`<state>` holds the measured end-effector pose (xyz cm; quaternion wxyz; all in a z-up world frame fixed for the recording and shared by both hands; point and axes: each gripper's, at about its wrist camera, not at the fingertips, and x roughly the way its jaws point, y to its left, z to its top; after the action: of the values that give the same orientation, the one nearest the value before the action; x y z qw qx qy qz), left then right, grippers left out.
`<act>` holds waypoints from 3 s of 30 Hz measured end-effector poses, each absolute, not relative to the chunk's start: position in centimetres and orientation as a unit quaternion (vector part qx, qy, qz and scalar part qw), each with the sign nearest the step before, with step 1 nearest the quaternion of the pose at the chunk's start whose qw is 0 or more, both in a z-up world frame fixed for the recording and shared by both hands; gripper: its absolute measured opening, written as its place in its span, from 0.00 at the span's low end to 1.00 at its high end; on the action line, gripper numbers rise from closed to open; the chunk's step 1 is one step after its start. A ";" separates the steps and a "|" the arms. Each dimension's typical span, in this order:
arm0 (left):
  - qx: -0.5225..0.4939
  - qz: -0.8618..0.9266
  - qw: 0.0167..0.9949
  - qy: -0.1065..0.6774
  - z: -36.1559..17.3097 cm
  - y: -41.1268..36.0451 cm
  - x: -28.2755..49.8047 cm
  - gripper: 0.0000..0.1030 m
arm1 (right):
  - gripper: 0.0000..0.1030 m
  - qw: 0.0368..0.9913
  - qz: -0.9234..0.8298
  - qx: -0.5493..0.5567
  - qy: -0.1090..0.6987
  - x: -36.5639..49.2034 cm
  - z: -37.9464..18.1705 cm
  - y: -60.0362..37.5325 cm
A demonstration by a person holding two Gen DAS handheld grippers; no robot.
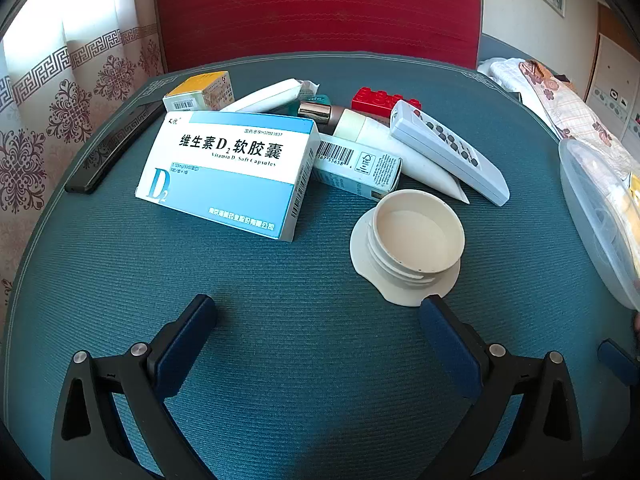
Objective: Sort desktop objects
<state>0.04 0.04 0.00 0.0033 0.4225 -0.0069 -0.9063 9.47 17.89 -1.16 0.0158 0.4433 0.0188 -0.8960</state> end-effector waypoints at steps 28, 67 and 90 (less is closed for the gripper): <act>0.424 -0.906 0.005 -0.009 -0.1 0.2 0.0 1.00 | 1.00 0.016 -0.896 0.444 0.018 9.4 -1.3 18.1; 0.421 -0.906 -0.021 0.045 1.5 -2.4 -0.2 1.00 | 1.00 0.095 -0.892 0.442 0.021 10.6 -0.5 18.2; 0.411 -0.868 -0.021 0.277 2.6 -9.0 -4.4 1.00 | 1.00 0.167 -0.903 0.395 -0.011 10.2 1.7 16.0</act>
<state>-4.41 -8.99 2.62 -0.0215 0.4114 0.2771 -0.8680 10.20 16.05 1.74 0.1670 0.3953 -0.0110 -0.9032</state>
